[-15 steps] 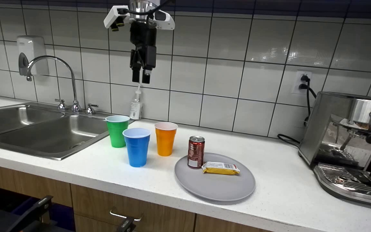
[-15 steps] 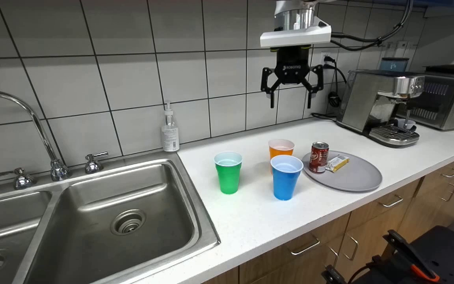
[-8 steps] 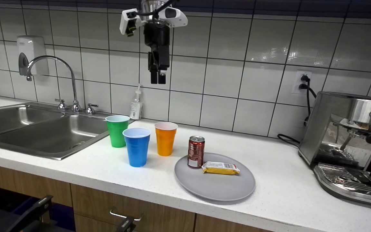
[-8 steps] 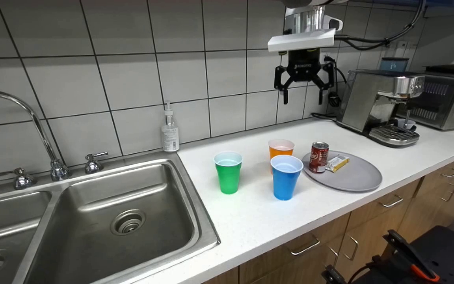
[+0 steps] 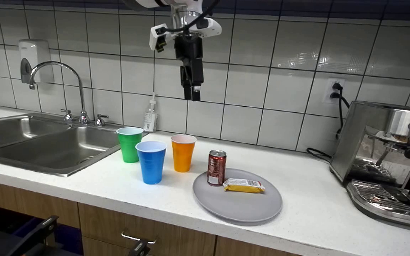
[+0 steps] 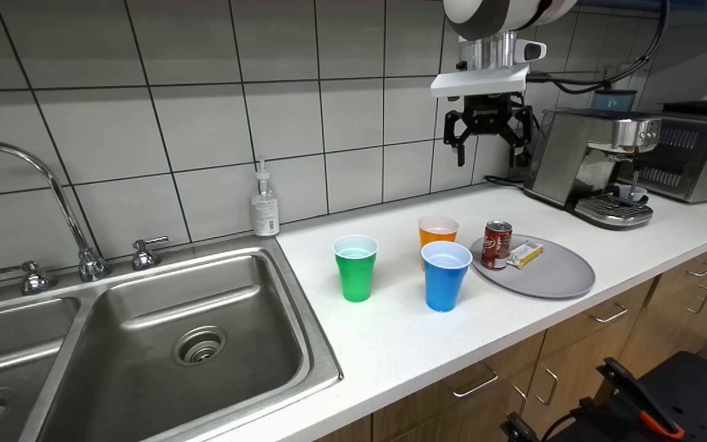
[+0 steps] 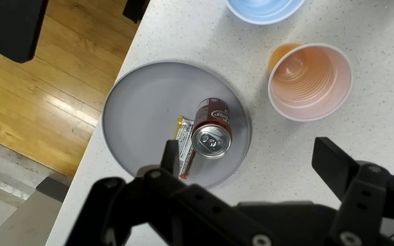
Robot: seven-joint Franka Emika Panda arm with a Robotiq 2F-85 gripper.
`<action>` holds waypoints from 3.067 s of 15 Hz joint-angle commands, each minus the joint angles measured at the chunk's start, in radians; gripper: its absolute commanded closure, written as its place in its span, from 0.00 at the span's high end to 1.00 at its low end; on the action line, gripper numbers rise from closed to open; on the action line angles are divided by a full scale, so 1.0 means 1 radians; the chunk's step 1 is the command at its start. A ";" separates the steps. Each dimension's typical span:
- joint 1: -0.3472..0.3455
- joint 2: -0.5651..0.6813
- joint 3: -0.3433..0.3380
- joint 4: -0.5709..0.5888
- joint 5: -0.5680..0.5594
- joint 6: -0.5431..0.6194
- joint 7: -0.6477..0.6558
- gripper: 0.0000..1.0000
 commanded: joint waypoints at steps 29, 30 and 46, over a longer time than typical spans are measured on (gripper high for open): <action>-0.011 0.300 -0.153 -0.033 0.121 0.429 -0.002 1.00; -0.012 0.299 -0.152 -0.034 0.127 0.430 -0.007 1.00; -0.013 0.362 -0.184 -0.044 0.132 0.456 -0.018 1.00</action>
